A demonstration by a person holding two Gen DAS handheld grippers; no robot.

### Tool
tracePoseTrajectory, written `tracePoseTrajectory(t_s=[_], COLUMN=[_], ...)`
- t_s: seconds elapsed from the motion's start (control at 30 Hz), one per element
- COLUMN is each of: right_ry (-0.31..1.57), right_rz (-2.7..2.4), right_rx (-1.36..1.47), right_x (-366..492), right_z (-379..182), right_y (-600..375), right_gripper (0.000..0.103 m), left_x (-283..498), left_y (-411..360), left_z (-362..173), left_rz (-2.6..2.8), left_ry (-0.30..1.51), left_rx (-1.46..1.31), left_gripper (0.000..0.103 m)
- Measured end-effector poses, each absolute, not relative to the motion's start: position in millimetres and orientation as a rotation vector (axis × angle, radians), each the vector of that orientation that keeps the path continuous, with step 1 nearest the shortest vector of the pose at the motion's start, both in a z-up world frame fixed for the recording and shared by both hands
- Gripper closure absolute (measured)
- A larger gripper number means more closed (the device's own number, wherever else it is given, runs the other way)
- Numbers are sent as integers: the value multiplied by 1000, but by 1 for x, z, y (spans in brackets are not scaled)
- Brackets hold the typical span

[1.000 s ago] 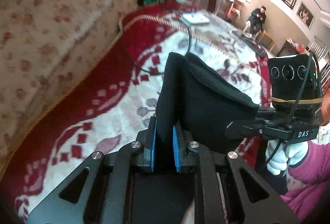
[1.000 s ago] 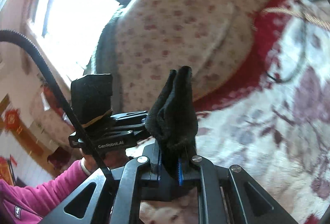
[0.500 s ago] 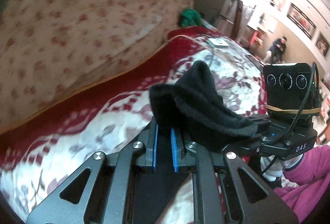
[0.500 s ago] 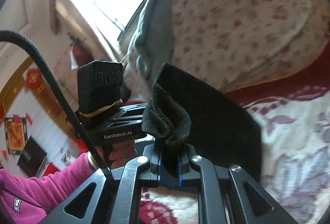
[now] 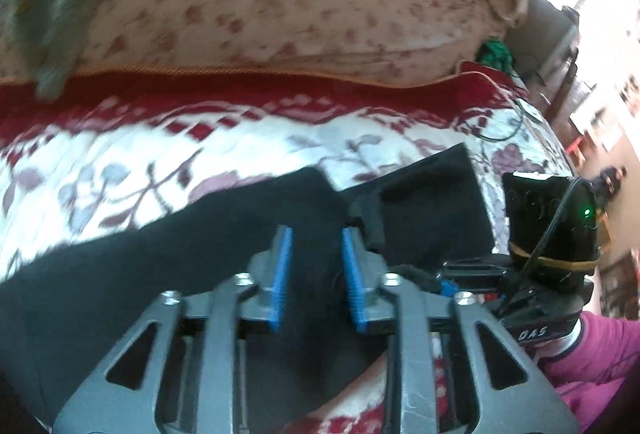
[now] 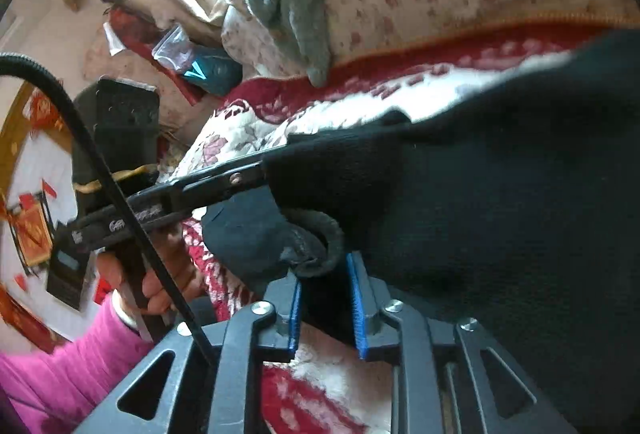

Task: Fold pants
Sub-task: 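Fold the held pants end over the strip with both grippers and release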

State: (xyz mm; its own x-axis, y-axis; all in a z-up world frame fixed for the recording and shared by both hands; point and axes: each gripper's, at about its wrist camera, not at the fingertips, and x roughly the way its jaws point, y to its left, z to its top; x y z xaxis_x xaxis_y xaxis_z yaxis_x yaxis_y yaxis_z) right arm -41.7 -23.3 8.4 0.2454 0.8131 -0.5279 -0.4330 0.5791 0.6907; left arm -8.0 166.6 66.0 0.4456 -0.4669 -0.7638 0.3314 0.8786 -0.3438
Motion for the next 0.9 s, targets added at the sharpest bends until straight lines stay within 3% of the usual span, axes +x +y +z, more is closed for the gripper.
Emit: tracePoseTrajectory(t_s=[0.07,0.17,0.2,0.27,0.3,0.37,0.5,0.9], right_ry=[989,924,894,815,799,765,833,943], right_rz=[930,944,935,869,835,728,622,697], right_rx=[456,470,477,512,518,532,546,530], right_x=[-45,-58,-62,-68,-68,-65,-47,2], right_z=[18,43,49,64,67,67,44,7], right_y=[-27,-55,-64,-104,-116,-153,-181,-160], right_gripper=[73,72,71,51,48,48,48,40], left_x=[-14,-23,-25,-31,-33,-40,-52,-41], left_y=[173,173,173,170,170,166,157,127], left_z=[66,71,74,77,77,76,76,37], left_rz=[-499,-498,-503,-509,-508,-499,-520,-376], left_ry=[994,993,983,974,975,973,974,1068], left_rx=[-208,-275,-289,-312,-324,-344,-341,-251], left_gripper=[71,54,54,53,50,44,44,44])
